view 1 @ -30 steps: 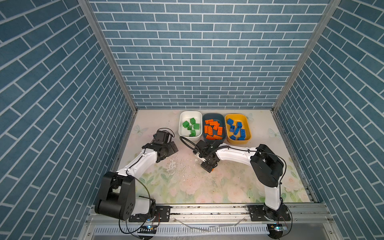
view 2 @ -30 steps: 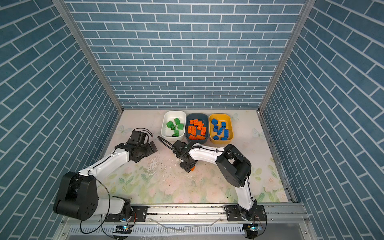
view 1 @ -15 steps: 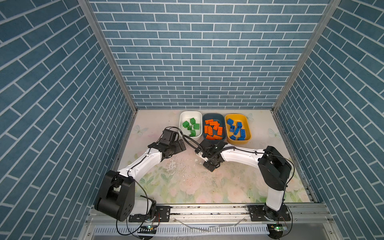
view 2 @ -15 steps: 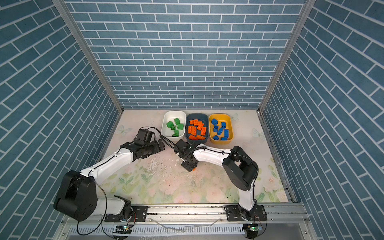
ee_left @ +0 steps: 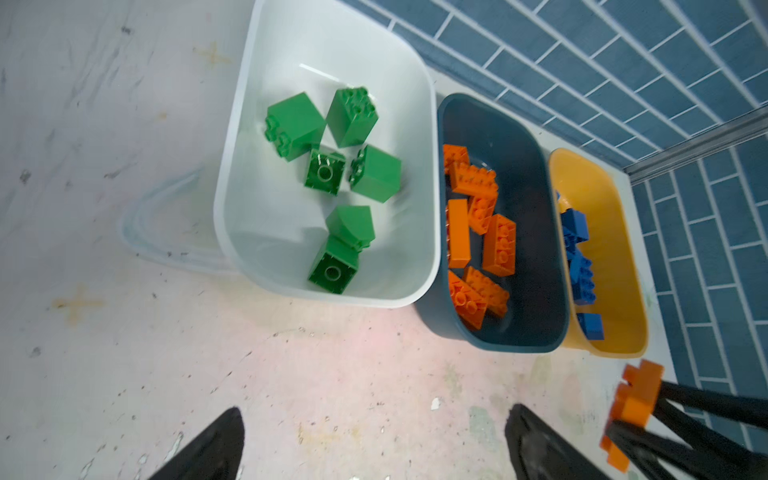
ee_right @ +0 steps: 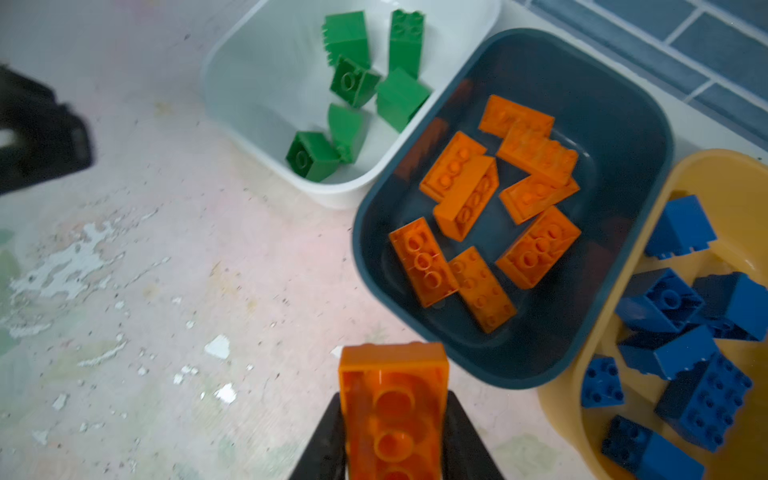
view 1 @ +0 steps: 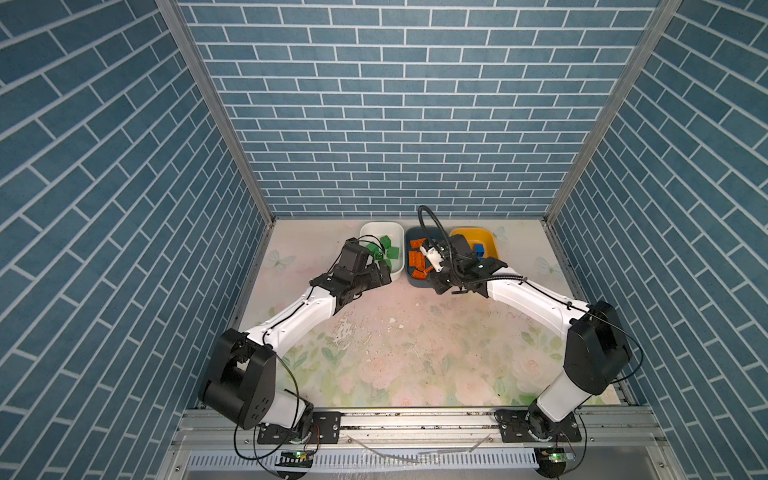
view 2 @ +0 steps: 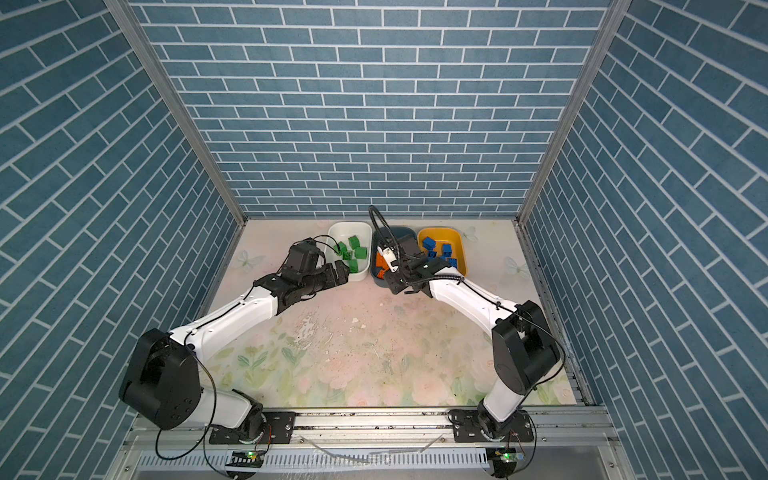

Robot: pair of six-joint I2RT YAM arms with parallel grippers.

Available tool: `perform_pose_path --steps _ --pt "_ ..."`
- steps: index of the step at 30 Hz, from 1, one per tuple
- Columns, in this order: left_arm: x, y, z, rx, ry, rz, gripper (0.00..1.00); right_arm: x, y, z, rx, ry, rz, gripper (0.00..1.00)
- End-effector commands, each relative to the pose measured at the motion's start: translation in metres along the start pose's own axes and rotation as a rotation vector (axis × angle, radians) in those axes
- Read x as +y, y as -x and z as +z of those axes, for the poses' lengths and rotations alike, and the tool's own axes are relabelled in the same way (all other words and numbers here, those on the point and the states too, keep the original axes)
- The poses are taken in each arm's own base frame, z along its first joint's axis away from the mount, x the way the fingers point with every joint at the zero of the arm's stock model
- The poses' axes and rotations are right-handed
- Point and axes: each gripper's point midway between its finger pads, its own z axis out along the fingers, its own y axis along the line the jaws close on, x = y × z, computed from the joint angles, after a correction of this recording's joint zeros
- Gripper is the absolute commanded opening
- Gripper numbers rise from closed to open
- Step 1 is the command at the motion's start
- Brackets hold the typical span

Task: Sort the legos into containers by color
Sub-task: 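Carry the orange brick over the teal tub with the right gripper and release it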

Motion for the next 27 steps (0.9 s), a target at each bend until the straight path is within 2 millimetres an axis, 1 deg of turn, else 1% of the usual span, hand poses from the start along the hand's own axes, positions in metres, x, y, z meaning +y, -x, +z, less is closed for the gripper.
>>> perform_pose_path --steps 1,5,7,8,10,11,12,13,15,17,18,20,21,23,25,27 --pt "-0.006 0.019 0.000 -0.069 0.009 0.016 0.99 -0.023 0.029 0.014 -0.071 0.015 0.083 0.27" --pt "0.006 0.026 -0.001 -0.085 0.091 0.021 0.99 -0.052 0.043 0.047 -0.049 -0.031 0.115 0.28" --pt "0.017 0.030 -0.004 -0.096 0.158 0.026 0.99 -0.067 0.050 0.063 -0.037 -0.069 0.125 0.33" --pt "0.023 0.032 -0.007 -0.108 0.188 0.035 0.99 -0.069 0.052 0.067 -0.028 -0.074 0.124 0.38" --pt "0.039 0.040 -0.016 -0.148 0.258 0.057 0.99 -0.066 0.060 0.070 -0.014 -0.042 0.109 0.57" --pt "0.046 0.045 -0.022 -0.170 0.286 0.066 0.99 -0.063 0.062 0.068 -0.013 -0.027 0.104 0.67" --pt "0.056 0.050 -0.028 -0.192 0.312 0.068 0.99 -0.062 0.065 0.064 -0.024 -0.023 0.104 0.92" --pt "0.066 0.054 -0.033 -0.207 0.334 0.065 0.99 -0.063 0.067 0.058 -0.042 -0.027 0.102 0.99" --pt "0.089 0.062 -0.045 -0.240 0.386 0.048 0.99 -0.065 0.068 0.042 -0.098 -0.035 0.103 0.99" --pt "0.119 0.069 -0.057 -0.266 0.466 0.026 0.99 -0.072 0.066 0.020 -0.161 -0.052 0.126 0.99" --pt "0.136 0.072 -0.061 -0.269 0.513 0.023 0.99 -0.080 0.064 0.007 -0.202 -0.079 0.143 0.99" --pt "0.164 0.076 -0.070 -0.277 0.606 0.047 0.99 -0.104 0.049 -0.016 -0.243 -0.160 0.188 0.99" --pt "0.177 0.076 -0.072 -0.274 0.645 0.067 0.99 -0.118 0.037 -0.026 -0.254 -0.209 0.210 0.99" --pt "0.195 0.076 -0.075 -0.262 0.696 0.105 0.99 -0.150 0.009 -0.045 -0.256 -0.327 0.266 0.99" --pt "0.209 0.074 -0.073 -0.263 0.726 0.146 0.99 -0.184 -0.028 -0.063 -0.242 -0.439 0.349 0.99" --pt "0.217 0.074 -0.067 -0.284 0.746 0.206 0.99 -0.213 -0.064 -0.076 -0.231 -0.538 0.423 0.99"
